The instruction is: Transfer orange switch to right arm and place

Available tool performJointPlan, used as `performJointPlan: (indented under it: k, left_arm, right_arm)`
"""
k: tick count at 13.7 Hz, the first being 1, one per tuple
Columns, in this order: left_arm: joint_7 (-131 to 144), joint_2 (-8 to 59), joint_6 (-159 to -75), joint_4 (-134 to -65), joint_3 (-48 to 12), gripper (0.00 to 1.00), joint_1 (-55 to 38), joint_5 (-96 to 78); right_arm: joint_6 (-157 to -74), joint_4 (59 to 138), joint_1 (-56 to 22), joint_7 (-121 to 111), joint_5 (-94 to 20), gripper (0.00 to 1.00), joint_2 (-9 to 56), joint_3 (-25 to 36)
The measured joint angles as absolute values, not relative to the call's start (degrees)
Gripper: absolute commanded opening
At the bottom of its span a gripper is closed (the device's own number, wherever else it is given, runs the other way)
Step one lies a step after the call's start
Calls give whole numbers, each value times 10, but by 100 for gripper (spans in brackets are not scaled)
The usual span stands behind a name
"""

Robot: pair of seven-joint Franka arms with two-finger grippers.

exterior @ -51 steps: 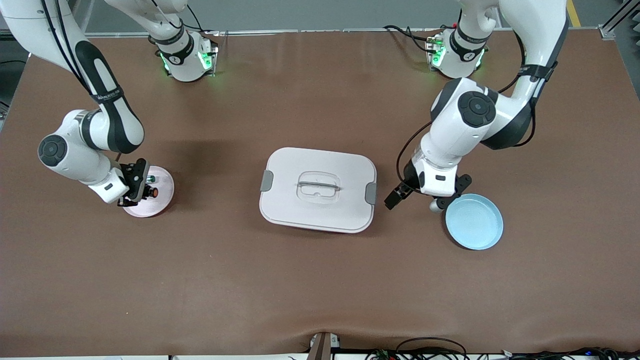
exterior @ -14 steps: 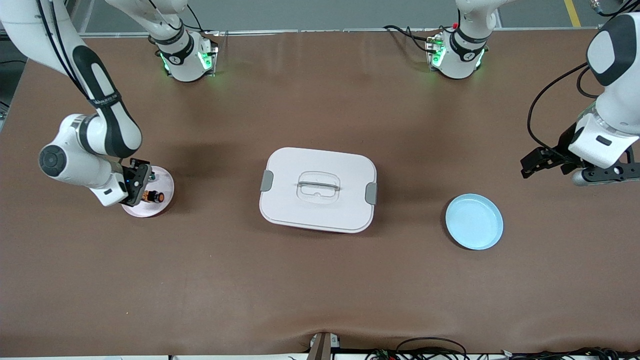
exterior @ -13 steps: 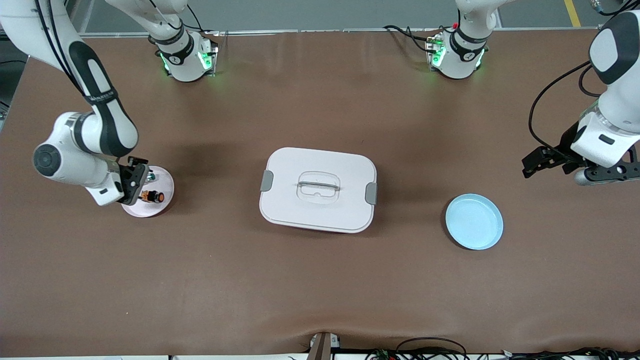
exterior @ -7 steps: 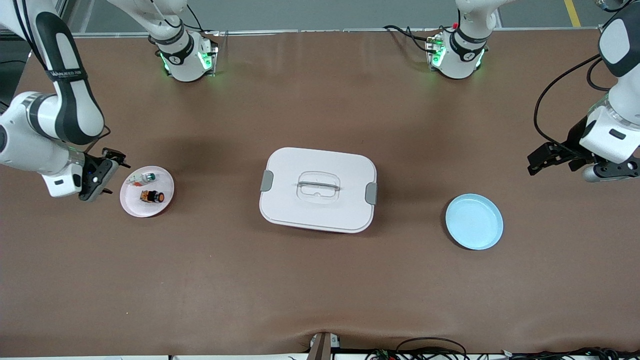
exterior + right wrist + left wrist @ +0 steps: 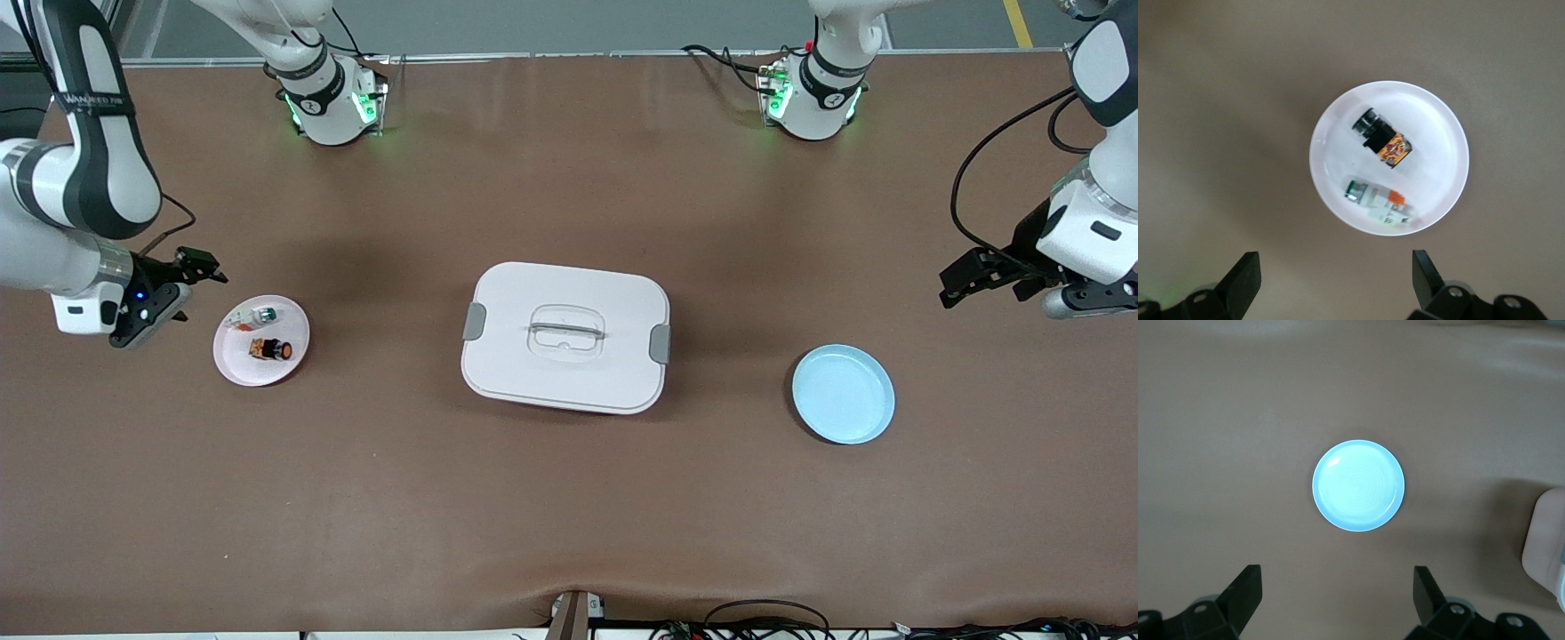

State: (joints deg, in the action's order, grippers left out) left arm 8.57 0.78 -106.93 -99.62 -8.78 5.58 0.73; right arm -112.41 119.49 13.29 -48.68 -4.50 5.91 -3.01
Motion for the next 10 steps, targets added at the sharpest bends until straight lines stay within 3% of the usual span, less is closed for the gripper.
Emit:
performJointPlan:
  k: [3,10]
  left_arm:
    - [86,1,-1066,-996,-28,100,-6,7]
    - [86,-11,-1063,-1006,-24,100,-9,7]
  right_arm:
    - [-1064,1185,83,-336,-39,100,14,-39]
    - [-904,1088,28,-124,-26,100,-5,-38]
